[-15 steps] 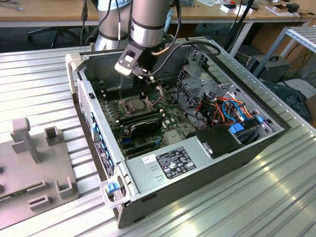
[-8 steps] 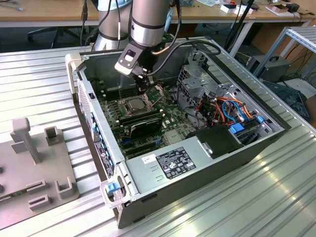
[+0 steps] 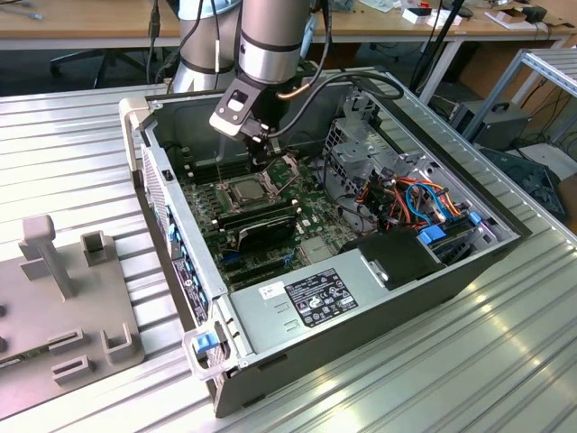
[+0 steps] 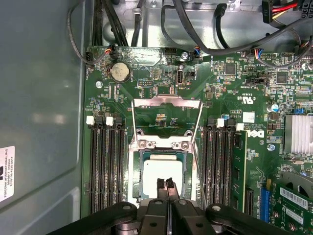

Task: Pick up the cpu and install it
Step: 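Close the cpu cover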

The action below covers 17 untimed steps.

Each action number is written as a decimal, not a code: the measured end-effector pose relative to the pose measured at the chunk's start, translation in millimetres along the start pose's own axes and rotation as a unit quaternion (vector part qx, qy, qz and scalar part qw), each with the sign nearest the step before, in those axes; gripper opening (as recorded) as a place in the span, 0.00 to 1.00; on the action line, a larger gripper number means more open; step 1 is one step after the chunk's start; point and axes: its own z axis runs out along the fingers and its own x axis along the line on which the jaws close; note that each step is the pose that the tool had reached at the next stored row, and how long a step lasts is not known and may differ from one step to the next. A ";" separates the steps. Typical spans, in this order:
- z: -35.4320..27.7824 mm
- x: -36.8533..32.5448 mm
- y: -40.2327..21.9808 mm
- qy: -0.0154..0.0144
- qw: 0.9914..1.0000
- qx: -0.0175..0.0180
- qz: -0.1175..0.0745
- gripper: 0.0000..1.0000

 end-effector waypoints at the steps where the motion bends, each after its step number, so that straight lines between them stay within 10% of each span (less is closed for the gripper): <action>1: -0.3 0.0 0.0 0.000 1.000 0.000 0.000 0.11; 17: -5.2 0.0 0.2 0.000 1.000 0.000 0.000 0.11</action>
